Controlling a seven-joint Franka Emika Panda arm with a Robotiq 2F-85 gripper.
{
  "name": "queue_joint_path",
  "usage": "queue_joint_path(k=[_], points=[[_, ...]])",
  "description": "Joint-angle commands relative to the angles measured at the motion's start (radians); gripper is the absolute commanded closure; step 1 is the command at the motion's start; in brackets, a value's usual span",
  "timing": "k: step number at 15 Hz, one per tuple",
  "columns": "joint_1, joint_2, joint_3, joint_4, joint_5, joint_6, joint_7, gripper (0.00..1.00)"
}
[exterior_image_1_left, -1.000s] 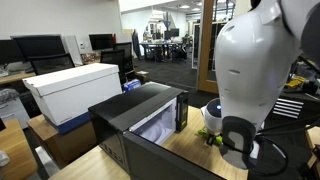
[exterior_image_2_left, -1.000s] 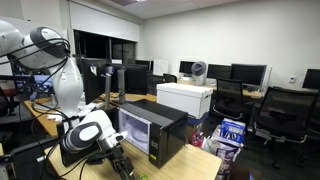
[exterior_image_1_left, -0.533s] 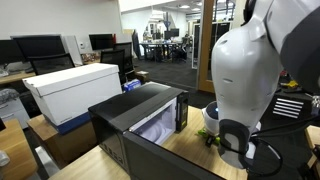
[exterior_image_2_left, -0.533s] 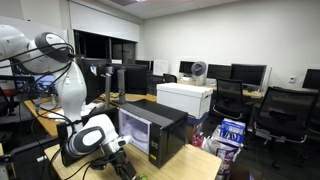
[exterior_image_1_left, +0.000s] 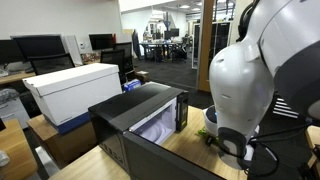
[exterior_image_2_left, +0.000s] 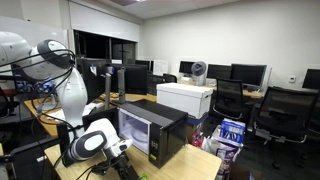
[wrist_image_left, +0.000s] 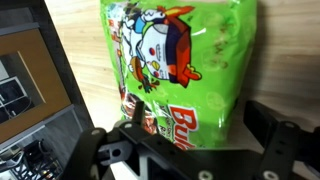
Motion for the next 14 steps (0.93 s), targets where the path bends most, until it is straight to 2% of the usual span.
queue_joint_path(k=[1,4,5,6,14], points=[[0.062,0.068,-0.044,0.021,0.050,-0.033,0.065,0.00],[0.100,0.110,-0.068,0.040,0.062,-0.084,0.103,0.00],[0.112,0.118,-0.075,0.043,0.058,-0.104,0.117,0.25],[0.126,0.130,-0.083,0.047,0.054,-0.121,0.133,0.26],[0.166,0.158,-0.105,0.057,0.028,-0.173,0.201,0.81]])
